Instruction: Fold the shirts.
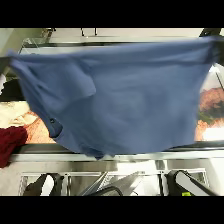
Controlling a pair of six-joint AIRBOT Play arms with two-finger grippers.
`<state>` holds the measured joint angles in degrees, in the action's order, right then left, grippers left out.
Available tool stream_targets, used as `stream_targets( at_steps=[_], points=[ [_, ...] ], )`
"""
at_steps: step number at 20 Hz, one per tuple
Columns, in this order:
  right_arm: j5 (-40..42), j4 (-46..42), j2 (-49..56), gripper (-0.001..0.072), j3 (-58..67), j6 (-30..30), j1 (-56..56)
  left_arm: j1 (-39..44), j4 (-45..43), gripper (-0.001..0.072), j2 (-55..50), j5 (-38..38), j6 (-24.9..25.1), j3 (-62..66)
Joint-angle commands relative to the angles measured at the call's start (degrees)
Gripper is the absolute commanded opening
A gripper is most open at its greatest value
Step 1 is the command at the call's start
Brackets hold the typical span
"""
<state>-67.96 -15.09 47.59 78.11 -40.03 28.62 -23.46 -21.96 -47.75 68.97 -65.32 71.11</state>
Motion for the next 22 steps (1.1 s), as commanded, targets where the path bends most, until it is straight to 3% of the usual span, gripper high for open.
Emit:
stream_targets(
  at_steps=[1, 3, 7, 10, 14, 22],
  points=[
    [8.3, -5.2, 14.1, 0.0020, -3.9, 3.2, -10.1, 16.3, -17.9, 0.0015, -12.2, -20.1, 1.4, -4.0],
    [15.1, -5.3, 21.9, 0.0020, -3.7, 3.1, -10.5, 18.9, -22.4, 0.0015, -25.0, -22.4, 0.3, 2.0],
    [21.5, -4.6, 33.9, 0.0020, -1.0, 3.6, -9.6, 18.9, -23.0, 0.0015, -51.1, -10.4, -3.1, 23.5],
    [21.7, -1.0, 40.6, 0.0021, 4.4, 5.0, -9.5, 19.3, -23.1, 0.0014, -62.6, -5.6, -7.4, 38.7],
    [19.8, -0.7, 45.0, 0.0021, 12.1, 4.0, -8.7, 19.3, -23.6, 0.0014, -66.1, -3.9, -10.9, 46.4],
    [13.8, -15.2, 47.7, 0.0020, 12.0, -1.6, -8.0, 19.7, -33.9, 0.0015, -66.1, -0.5, -15.2, 36.7]
  ],
)
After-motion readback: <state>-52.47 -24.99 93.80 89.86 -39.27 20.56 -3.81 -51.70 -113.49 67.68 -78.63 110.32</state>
